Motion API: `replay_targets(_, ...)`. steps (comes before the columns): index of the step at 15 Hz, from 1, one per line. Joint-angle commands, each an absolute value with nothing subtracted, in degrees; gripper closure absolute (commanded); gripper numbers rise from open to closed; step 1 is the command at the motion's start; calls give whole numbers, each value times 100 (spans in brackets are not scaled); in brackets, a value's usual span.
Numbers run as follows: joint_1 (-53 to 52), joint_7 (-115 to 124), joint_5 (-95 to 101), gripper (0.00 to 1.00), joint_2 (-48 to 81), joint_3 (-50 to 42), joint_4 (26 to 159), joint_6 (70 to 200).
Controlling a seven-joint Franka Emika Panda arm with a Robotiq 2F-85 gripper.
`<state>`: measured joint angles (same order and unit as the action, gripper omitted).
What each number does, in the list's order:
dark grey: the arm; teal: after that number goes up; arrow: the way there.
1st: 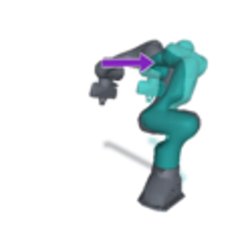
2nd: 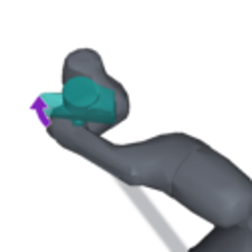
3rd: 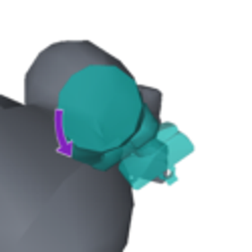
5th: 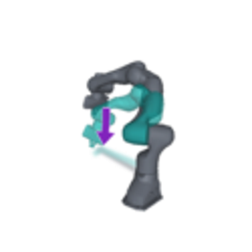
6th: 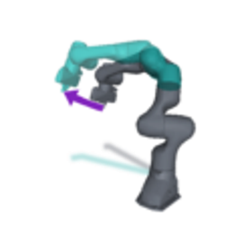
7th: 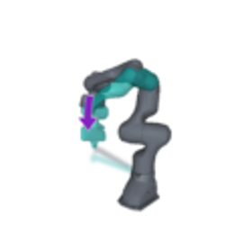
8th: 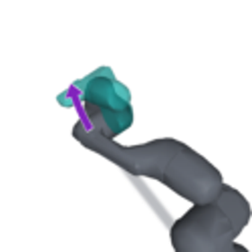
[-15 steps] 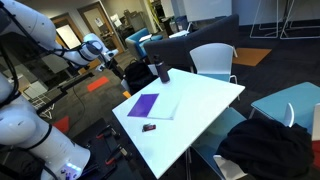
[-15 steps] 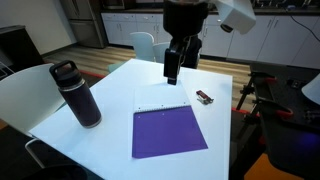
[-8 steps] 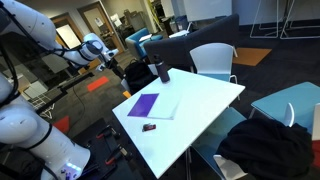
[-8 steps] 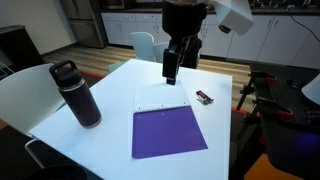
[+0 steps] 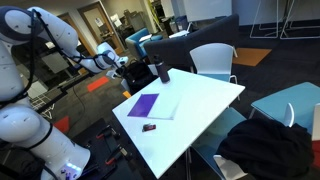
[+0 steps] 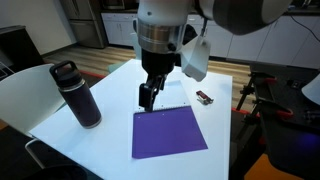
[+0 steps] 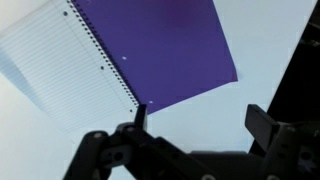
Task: Close the notebook
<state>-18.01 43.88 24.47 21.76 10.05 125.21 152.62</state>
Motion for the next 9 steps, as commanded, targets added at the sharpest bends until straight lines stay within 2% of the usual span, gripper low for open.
replay_targets(1,-2021,4018,1933,0,3048,816,11960,15959)
replay_targets(4,-2019,3231,1120,0,3716,960,11446,15984)
replay_targets(9,-2427,2747,518,0,4588,645,10484,15860)
